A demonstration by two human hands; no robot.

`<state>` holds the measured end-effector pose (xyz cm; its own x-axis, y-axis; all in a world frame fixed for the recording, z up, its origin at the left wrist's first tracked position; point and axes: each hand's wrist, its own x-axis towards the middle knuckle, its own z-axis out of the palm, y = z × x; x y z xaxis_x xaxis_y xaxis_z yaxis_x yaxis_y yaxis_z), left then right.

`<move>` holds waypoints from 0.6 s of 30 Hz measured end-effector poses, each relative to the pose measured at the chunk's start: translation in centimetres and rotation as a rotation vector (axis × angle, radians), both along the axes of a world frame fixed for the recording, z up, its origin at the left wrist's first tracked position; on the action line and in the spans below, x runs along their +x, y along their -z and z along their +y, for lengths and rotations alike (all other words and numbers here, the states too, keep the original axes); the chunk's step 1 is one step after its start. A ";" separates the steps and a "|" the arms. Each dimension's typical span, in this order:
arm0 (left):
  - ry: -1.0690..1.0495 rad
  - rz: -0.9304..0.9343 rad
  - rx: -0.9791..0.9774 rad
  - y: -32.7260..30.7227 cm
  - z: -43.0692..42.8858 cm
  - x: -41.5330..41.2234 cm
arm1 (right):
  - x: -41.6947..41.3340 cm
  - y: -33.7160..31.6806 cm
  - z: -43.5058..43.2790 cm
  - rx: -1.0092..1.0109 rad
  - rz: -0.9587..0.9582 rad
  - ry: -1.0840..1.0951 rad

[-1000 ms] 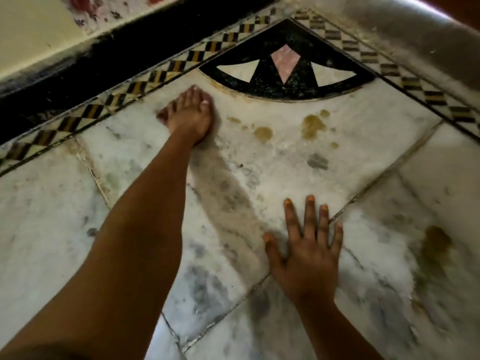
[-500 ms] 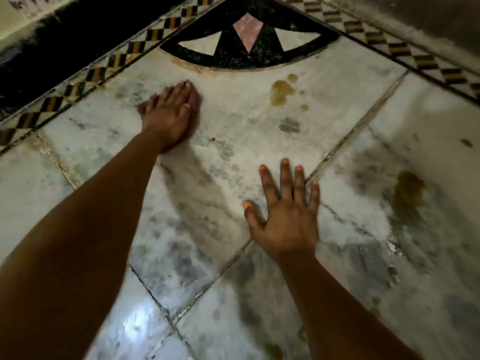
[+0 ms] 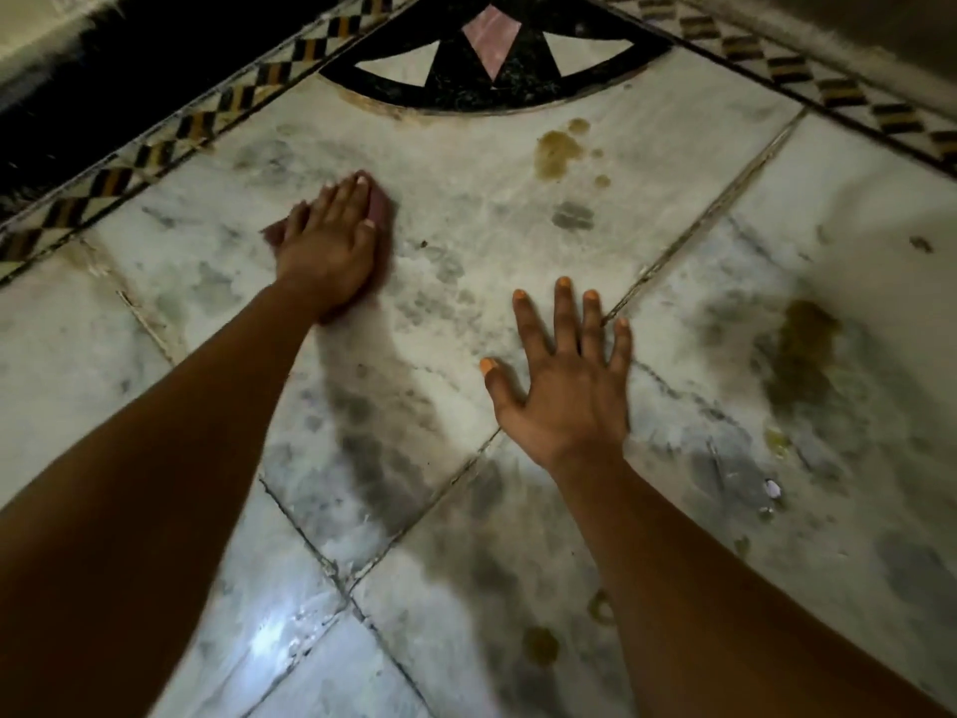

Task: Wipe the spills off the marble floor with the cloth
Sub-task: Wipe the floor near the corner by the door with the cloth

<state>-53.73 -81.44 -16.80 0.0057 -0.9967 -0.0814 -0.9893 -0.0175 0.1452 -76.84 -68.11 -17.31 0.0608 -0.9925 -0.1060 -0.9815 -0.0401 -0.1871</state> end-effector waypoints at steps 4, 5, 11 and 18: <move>0.128 0.028 -0.013 0.1 2.3 -5.0 | -0.1 -0.4 -0.1 0.026 -0.002 -0.009; 0.200 0.030 -0.024 0.0 4.7 -5.3 | -0.1 -0.6 0.0 0.026 -0.014 -0.006; 0.190 0.014 -0.058 0.4 11.3 -1.9 | -0.8 -1.4 -0.2 0.092 -0.090 -0.006; -0.044 0.020 -0.063 1.1 3.7 -2.7 | -7.4 -0.3 -2.6 -0.009 -0.033 0.150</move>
<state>-56.39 -77.72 -17.85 0.0482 -0.9987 -0.0191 -0.9847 -0.0507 0.1669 -84.19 -70.71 -16.99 -0.0854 -0.9915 -0.0977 -0.9699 0.1052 -0.2197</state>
